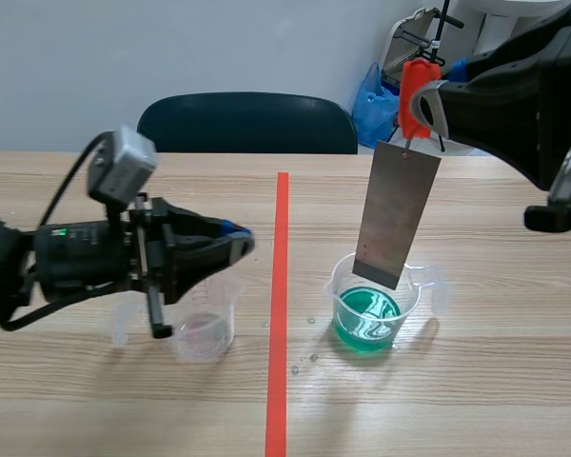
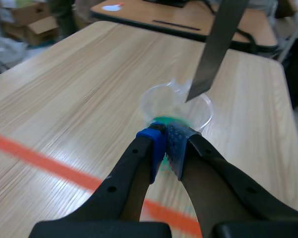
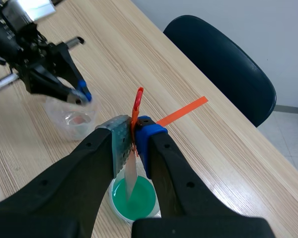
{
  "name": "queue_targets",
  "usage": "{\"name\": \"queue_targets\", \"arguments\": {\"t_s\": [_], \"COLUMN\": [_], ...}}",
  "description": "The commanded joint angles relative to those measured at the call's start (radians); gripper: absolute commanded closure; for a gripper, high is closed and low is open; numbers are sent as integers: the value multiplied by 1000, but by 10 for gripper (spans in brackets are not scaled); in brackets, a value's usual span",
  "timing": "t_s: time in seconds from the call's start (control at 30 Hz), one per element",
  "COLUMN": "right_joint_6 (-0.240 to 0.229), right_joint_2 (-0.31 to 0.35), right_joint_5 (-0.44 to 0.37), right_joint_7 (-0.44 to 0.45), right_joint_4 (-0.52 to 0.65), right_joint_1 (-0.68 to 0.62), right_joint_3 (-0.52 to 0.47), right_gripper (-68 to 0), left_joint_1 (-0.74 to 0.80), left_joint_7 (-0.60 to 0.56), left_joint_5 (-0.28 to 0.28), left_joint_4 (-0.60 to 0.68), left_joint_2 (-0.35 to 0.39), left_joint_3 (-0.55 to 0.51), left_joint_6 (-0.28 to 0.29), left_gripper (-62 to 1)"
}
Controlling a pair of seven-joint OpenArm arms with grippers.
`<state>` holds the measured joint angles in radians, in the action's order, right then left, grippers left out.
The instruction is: Do the redox reaction experiment
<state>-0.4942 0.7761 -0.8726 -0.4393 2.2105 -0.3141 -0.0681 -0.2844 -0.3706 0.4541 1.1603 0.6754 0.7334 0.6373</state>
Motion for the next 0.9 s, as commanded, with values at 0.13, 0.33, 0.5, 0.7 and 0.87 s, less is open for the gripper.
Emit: {"name": "queue_targets", "arguments": {"t_s": [0.13, 0.33, 0.5, 0.7, 0.87], "right_joint_6": [3, 3, 3, 3, 3], "right_joint_2": [13, 13, 13, 13, 13], "right_joint_5": [-7, -7, -7, -7, -7], "right_joint_7": [15, 15, 15, 15, 15], "right_joint_4": [5, 5, 5, 5, 5], "right_joint_1": [10, 10, 10, 10, 10], "right_joint_3": [-12, -12, -12, -12, -12], "right_gripper": [-8, -8, -8, -8, -8], "left_joint_1": [195, 558, 927, 1286, 1457], "left_joint_7": [-171, -353, -503, -723, -847], "left_joint_5": [14, 14, 6, -59, -85], "left_joint_4": [4, 4, 3, -34, -89], "left_joint_2": [205, 345, 356, 332, 283], "left_joint_3": [-158, -442, -685, -858, -952], "left_joint_6": [-8, -26, -118, -239, -303], "left_gripper": [-27, -27, -28, -28, -32]}}
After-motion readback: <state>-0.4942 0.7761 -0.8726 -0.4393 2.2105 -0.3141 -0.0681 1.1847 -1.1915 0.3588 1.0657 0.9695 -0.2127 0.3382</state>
